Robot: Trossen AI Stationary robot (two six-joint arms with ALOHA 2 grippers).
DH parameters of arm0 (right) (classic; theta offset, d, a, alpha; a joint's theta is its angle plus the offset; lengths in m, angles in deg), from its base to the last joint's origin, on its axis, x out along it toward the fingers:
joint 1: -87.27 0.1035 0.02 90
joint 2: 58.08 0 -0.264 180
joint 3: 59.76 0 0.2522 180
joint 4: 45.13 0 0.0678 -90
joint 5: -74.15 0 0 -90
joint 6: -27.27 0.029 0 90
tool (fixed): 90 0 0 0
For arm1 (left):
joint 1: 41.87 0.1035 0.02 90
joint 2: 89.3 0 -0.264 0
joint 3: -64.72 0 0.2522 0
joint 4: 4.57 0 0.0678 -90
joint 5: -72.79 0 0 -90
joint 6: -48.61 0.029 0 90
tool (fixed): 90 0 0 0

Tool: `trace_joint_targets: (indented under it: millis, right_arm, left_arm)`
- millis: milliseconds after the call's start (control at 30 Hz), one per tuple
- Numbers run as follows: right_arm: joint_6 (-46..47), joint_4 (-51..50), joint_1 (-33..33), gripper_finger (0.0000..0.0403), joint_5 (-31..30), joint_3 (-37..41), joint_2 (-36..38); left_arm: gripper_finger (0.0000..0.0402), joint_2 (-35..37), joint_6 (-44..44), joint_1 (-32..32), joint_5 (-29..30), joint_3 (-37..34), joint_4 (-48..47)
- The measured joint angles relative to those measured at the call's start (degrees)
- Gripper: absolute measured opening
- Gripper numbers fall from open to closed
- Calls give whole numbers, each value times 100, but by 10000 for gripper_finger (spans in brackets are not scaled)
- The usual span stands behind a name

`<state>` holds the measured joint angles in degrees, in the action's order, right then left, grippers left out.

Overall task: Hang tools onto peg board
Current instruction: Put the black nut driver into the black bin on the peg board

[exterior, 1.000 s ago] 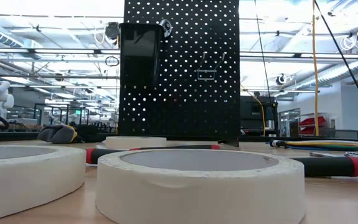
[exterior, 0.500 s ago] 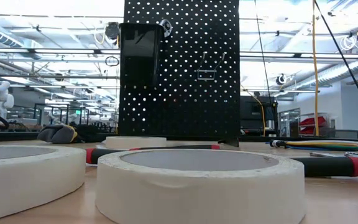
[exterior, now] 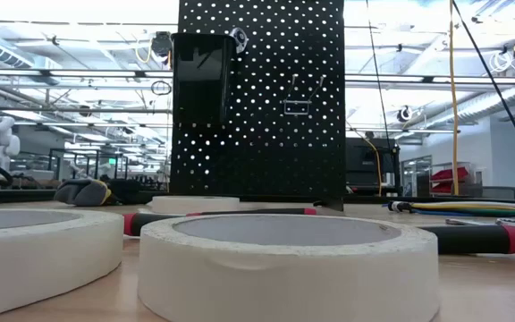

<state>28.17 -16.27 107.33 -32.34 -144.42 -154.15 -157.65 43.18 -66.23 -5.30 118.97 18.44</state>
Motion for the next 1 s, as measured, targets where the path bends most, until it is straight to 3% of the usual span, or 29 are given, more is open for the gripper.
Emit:
trace_joint_targets:
  millis: [200, 500, 633, 833, 1000]
  right_arm:
    - [132, -427, -48, 42, -218, 0, 180]
    - [776, -1523, -402, 42, -401, -19, 588]
    - [949, -2300, -585, 42, -617, -498, 567]
    - [715, -3557, -861, 42, -972, -1594, 459]
    - [945, -3986, -1211, 42, -1259, -1903, 340]
  left_arm:
    - [150, 201, -1, 2, 346, 0, -908]
    - [156, 1618, -51, -2, 1240, 7, -3337]
    - [157, 2156, -603, -2, 1559, 7, -4375]
    - [157, 2429, -916, -2, 1328, 7, -4797]
    - [157, 2413, -919, -2, 1296, 7, -4814]
